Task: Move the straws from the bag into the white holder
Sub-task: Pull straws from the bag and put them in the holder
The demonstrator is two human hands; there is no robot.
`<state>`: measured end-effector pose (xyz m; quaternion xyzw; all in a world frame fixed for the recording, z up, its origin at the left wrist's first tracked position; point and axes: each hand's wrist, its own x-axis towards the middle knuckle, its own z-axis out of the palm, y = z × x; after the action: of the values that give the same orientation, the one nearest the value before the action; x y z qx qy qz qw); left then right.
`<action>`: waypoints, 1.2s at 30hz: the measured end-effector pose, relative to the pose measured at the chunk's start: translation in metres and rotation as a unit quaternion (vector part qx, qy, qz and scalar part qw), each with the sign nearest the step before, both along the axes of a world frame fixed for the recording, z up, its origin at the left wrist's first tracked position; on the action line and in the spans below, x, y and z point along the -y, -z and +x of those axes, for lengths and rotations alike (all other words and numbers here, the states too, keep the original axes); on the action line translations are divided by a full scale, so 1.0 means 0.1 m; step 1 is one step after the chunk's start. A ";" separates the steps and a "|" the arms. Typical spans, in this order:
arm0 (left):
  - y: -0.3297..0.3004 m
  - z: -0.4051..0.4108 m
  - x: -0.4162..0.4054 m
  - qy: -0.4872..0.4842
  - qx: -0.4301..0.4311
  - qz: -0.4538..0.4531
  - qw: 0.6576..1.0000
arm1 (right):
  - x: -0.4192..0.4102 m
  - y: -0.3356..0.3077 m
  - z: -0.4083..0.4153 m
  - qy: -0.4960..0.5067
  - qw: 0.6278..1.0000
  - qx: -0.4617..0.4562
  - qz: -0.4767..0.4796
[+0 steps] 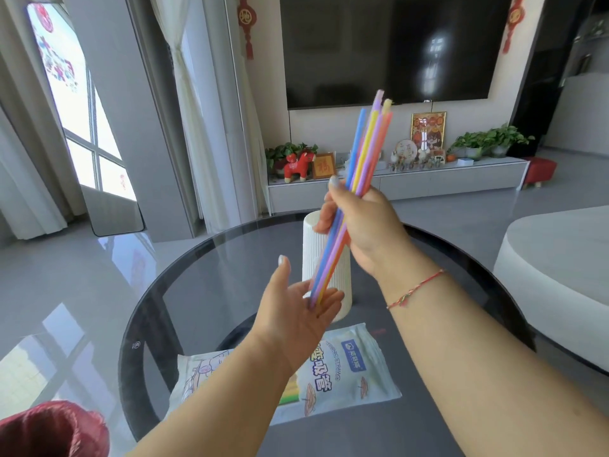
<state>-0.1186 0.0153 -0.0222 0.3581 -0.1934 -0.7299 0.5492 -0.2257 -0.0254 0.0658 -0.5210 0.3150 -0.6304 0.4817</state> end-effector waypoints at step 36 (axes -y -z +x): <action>-0.24 0.61 -0.02 -0.187 0.487 -0.214 0.826 | 0.24 0.48 0.28 -0.059 0.968 -0.193 0.148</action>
<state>-0.0574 0.0173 0.0019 0.5701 -0.5164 -0.2836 0.5726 -0.1975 -0.0495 0.0179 -0.5733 0.4604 -0.4350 0.5197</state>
